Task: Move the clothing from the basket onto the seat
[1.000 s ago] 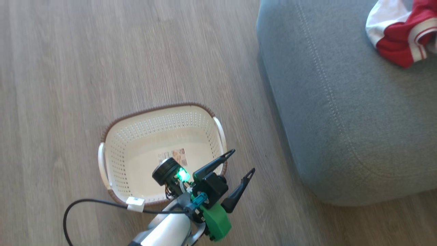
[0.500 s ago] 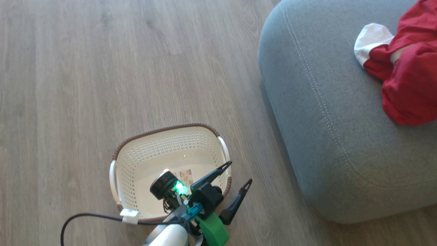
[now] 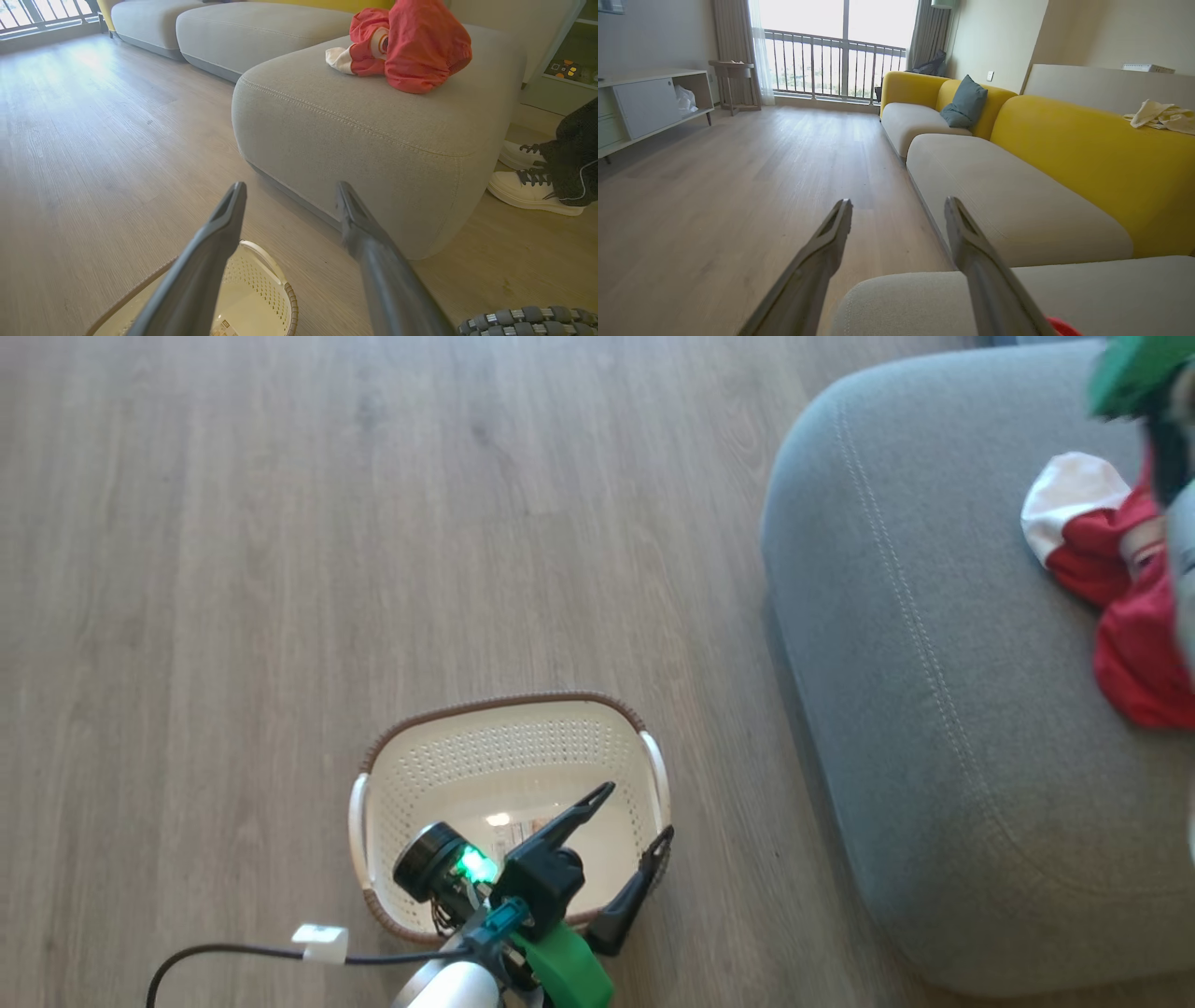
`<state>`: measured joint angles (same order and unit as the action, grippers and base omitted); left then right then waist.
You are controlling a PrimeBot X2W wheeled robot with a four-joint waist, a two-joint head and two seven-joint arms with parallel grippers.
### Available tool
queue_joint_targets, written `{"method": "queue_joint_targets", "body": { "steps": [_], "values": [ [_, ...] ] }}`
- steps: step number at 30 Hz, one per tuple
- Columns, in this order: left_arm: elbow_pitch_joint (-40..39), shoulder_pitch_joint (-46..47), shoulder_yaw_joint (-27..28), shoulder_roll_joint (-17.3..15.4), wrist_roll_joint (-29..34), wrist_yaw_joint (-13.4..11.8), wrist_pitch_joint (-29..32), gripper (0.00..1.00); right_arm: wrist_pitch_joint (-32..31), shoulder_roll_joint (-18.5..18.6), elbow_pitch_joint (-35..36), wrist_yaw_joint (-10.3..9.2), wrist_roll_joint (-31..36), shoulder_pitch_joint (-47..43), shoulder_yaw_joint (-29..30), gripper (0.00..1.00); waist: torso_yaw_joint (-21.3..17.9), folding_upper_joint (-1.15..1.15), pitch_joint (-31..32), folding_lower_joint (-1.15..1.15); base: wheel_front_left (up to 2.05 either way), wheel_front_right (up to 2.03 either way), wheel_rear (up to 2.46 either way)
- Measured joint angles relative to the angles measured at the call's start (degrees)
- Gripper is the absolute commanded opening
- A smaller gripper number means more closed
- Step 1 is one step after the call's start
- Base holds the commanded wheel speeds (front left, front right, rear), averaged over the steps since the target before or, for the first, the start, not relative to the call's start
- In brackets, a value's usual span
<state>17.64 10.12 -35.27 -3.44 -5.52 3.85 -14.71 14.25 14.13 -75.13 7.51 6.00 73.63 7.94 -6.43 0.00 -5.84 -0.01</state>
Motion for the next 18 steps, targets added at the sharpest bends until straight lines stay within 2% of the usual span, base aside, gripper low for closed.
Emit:
{"method": "queue_joint_targets", "body": {
  "steps": [2, 5, 9, 12, 13, 14, 18],
  "values": [
    [-0.3, -0.1, 0.3, 0.0, -0.2, 0.0, 0.0, 1.0, 0.1, -0.9, 5.8, 0.0, -5.1, -3.6, -5.4, 1.0, 0.9, 0.0, 0.6, 0.0, 0.0, 0.0, 0.0],
    [-0.8, -1.1, 1.5, 0.1, -1.2, -0.1, 0.0, 1.0, 0.2, -0.4, 19.2, 0.0, -16.2, -11.8, -15.6, 1.0, 2.5, 0.0, 1.6, 0.0, 0.0, 0.0, 0.0],
    [-1.4, -2.8, 3.9, 0.1, -1.8, -1.1, 0.0, 1.0, 0.2, 4.4, 36.3, 0.0, -30.7, -25.1, -26.9, 1.0, 4.6, 0.0, 3.2, 0.0, 0.0, 0.0, 0.0],
    [-2.2, -3.5, 5.5, 0.2, -2.6, -2.2, 0.0, 1.0, 0.2, 8.0, 42.4, 0.0, -34.8, -30.8, -29.7, 1.0, 5.8, 0.0, 4.0, 0.0, 0.0, 0.0, 0.0],
    [-2.8, -3.9, 6.9, 0.2, -2.8, -3.6, 0.0, 1.0, 0.2, 10.2, 47.2, 0.0, -37.0, -35.0, -30.4, 1.0, 7.2, 0.0, 4.6, 0.0, 0.0, 0.0, 0.0],
    [-2.8, -3.9, 6.9, 0.2, -2.8, -3.6, 0.0, 1.0, 0.2, 10.2, 47.2, 0.0, -37.0, -35.0, -30.4, 1.0, 7.2, 0.0, 4.6, 0.0, 0.0, 0.0, 0.0],
    [-4.8, -5.7, 10.8, 0.2, -7.0, -6.0, 0.0, 1.0, 0.2, 9.0, 54.6, 0.0, -38.9, -41.7, -28.4, 1.0, 10.2, 0.0, 5.8, 0.0, 0.0, 0.0, 0.0]
  ]
}}
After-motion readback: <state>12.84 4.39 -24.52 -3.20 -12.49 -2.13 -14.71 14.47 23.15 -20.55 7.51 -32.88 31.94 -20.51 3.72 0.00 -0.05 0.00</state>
